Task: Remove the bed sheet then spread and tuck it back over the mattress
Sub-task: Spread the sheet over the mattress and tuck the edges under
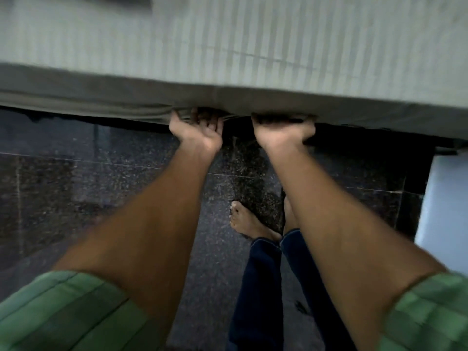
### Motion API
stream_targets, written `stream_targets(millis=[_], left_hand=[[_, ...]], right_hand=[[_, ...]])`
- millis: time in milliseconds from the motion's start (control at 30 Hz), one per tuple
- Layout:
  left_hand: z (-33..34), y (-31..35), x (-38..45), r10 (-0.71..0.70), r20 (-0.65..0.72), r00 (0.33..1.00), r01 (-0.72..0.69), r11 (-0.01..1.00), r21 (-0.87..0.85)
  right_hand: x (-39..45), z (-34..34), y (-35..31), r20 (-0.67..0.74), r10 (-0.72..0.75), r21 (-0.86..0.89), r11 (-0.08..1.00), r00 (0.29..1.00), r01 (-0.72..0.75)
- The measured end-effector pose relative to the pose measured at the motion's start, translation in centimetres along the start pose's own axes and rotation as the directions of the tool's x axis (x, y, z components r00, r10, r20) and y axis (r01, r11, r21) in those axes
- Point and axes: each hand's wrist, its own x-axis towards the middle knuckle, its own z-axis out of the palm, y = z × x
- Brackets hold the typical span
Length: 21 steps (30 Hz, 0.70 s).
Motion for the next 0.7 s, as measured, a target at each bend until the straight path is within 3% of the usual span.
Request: stream_targets(millis=[33, 167, 267, 367, 567, 700], left_hand=[[-0.3, 0.1, -1.1, 0.002, -0.018, 1.0, -0.001, 0.998, 0.061], [-2.3, -0.2, -4.8, -0.036, -0.11, 0.993, 0.048, 0.992, 0.112], [-3.9, 0.8, -5.8, -0.038, -0.155, 0.987, 0.059, 0.989, 0.134], [-5.9, 3.9, -4.9, -0.019, -0.134, 0.991, 0.037, 0.99, 0.135], [-6.0, 13.3, -1.6, -0.012, -0.111, 0.994, 0.034, 0.98, 0.194], [-6.2, 18.3, 1.0, -0.142, -0.186, 0.972, 0.198, 0.924, 0.327]], right_hand=[[-1.1, -0.4, 0.3, 0.084, 0.014, 0.057, 0.998, 0.996, -0.019], [-5.0, -3.2, 2.6, -0.076, 0.011, -0.239, 0.971, 0.997, -0.029], [-6.2, -2.0, 5.1, -0.075, 0.113, -0.402, 0.906, 0.991, -0.134], [-5.7, -0.3, 8.1, -0.036, 0.138, -0.488, 0.862, 0.99, -0.138], [-3.6, 3.2, 15.3, -0.135, 0.147, -0.353, 0.917, 0.98, -0.187], [-0.9, 4.6, 19.6, -0.147, 0.148, -0.257, 0.949, 0.978, -0.183]])
